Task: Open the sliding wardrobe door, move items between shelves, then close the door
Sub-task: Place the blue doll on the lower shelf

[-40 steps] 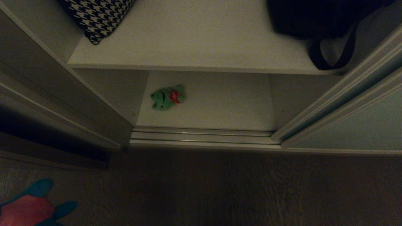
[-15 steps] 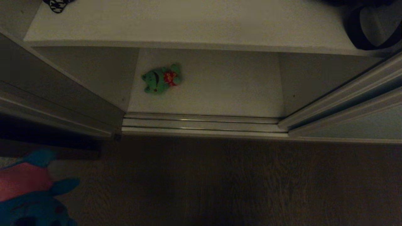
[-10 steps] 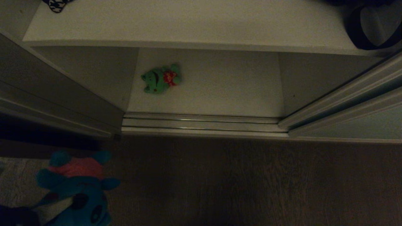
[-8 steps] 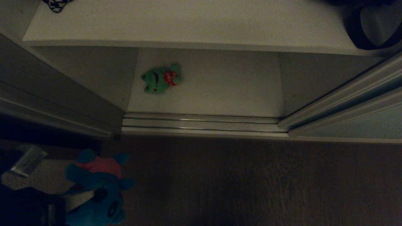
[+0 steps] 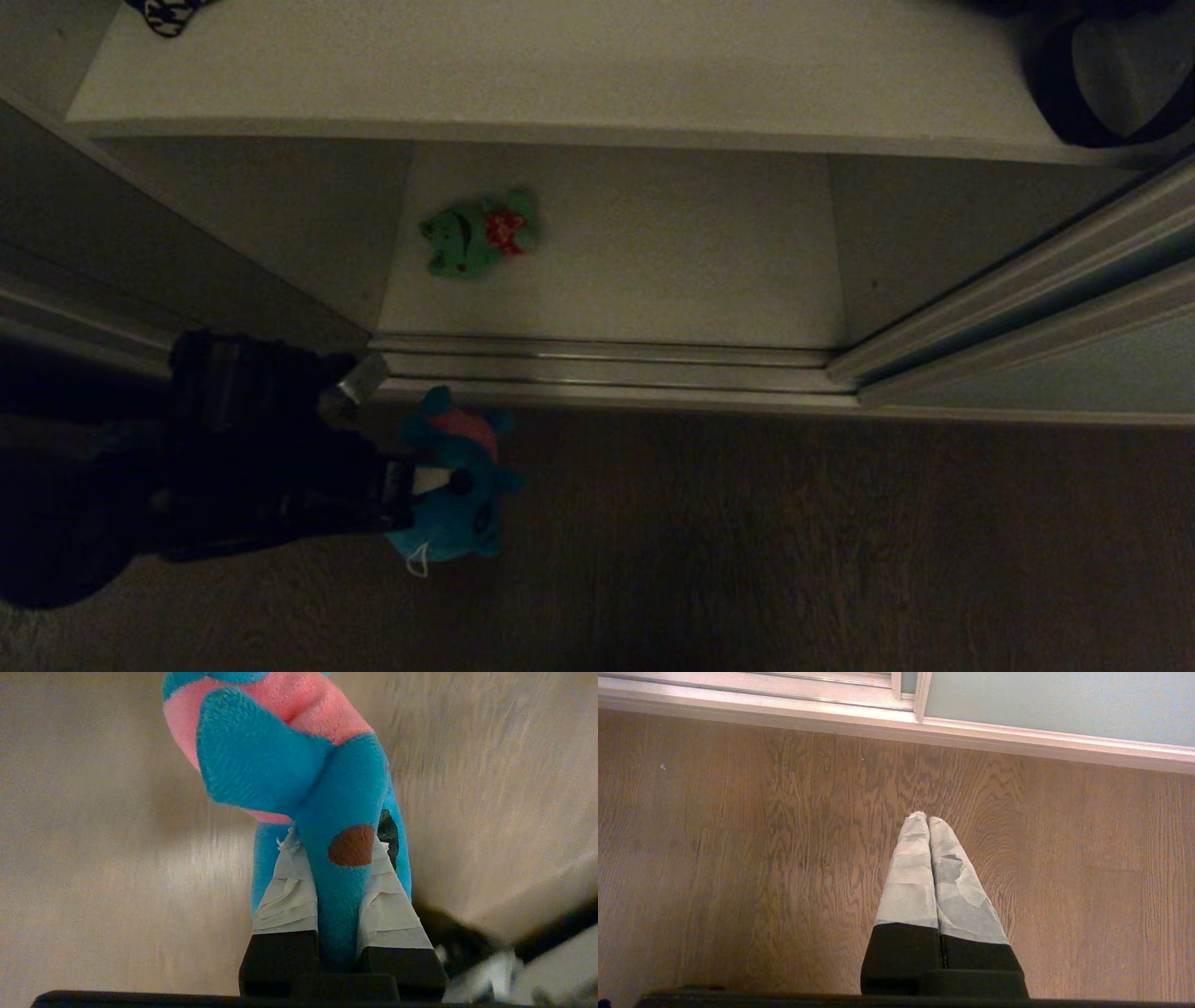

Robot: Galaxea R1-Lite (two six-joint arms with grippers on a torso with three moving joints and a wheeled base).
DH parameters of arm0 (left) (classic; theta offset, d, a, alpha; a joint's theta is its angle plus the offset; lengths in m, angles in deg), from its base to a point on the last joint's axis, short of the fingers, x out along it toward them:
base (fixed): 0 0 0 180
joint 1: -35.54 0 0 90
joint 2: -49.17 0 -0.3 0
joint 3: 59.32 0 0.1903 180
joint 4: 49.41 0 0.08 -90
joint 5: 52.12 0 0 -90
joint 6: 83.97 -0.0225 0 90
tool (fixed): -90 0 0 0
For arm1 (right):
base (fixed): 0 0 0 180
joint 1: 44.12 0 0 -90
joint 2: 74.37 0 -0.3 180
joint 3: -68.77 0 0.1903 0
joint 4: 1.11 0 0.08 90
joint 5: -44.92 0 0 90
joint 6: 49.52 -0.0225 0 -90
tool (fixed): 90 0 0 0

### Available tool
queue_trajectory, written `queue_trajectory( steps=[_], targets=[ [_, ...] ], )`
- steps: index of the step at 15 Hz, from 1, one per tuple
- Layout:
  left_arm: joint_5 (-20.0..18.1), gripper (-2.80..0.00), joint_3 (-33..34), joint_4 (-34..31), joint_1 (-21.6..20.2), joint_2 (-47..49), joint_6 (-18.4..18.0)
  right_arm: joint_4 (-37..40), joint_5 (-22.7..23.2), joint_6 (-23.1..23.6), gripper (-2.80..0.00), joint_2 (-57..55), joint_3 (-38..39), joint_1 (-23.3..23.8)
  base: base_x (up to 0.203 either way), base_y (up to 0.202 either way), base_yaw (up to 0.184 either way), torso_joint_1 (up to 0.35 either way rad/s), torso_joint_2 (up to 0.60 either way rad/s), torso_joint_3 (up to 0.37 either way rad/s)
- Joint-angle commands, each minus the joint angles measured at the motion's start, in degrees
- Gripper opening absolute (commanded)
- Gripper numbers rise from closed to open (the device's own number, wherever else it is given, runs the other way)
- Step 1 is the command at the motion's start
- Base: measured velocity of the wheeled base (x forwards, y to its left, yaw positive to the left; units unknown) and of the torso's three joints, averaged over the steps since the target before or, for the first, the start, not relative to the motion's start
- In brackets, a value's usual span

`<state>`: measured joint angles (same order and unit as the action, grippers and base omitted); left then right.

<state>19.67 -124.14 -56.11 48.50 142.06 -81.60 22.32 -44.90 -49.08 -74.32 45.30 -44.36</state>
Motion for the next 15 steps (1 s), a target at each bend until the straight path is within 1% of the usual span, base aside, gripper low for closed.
queue_trajectory(
  steps=[1,3,5,7,9,10,12,13,15],
  targets=[
    [-0.08,-2.80,-5.68,1.88,1.48,9.74,0.10,0.00,0.00,0.00,-2.80,0.04,0.01,-0.02,0.000,0.000,0.000,0.000,0.00,0.000],
    [0.31,-2.80,-13.05,5.35,2.13,15.77,0.66,0.03,0.01,0.00,-2.80,0.04,0.01,-0.02,0.000,0.000,0.000,0.000,0.00,0.000],
    [0.68,-2.80,-19.28,9.17,2.84,19.80,1.89,-0.03,0.06,0.05,-2.80,0.09,0.01,-0.02,0.000,0.000,0.000,0.000,0.00,0.000],
    [0.98,-2.80,-23.95,14.93,3.64,22.86,2.84,0.03,0.07,0.09,-2.80,0.04,0.01,-0.02,0.000,0.000,0.000,0.000,0.00,0.000],
    [1.21,-2.80,-26.22,22.25,4.85,25.17,4.72,-0.06,-0.01,0.00,-2.80,0.04,0.01,-0.02,0.000,0.000,0.000,0.000,0.00,0.000],
    [2.08,-2.80,-27.77,25.61,5.44,27.30,5.16,0.02,0.07,0.00,-2.80,0.04,0.01,-0.02,0.000,0.000,0.000,0.000,0.00,0.000],
    [7.00,-2.80,-33.91,31.66,6.26,31.94,5.38,0.03,0.08,0.00,-2.80,0.04,0.01,-0.02,0.000,0.000,0.000,0.000,0.00,0.000],
    [8.94,-2.80,-38.01,33.83,6.43,34.81,5.45,0.03,0.08,0.00,-2.80,0.04,0.01,-0.02,0.000,0.000,0.000,0.000,0.00,0.000],
    [11.17,-2.80,-43.87,36.16,6.57,39.75,5.42,-0.06,-0.01,0.00,-2.80,0.04,0.01,-0.02,0.000,0.000,0.000,0.000,0.00,0.000]
  ],
)
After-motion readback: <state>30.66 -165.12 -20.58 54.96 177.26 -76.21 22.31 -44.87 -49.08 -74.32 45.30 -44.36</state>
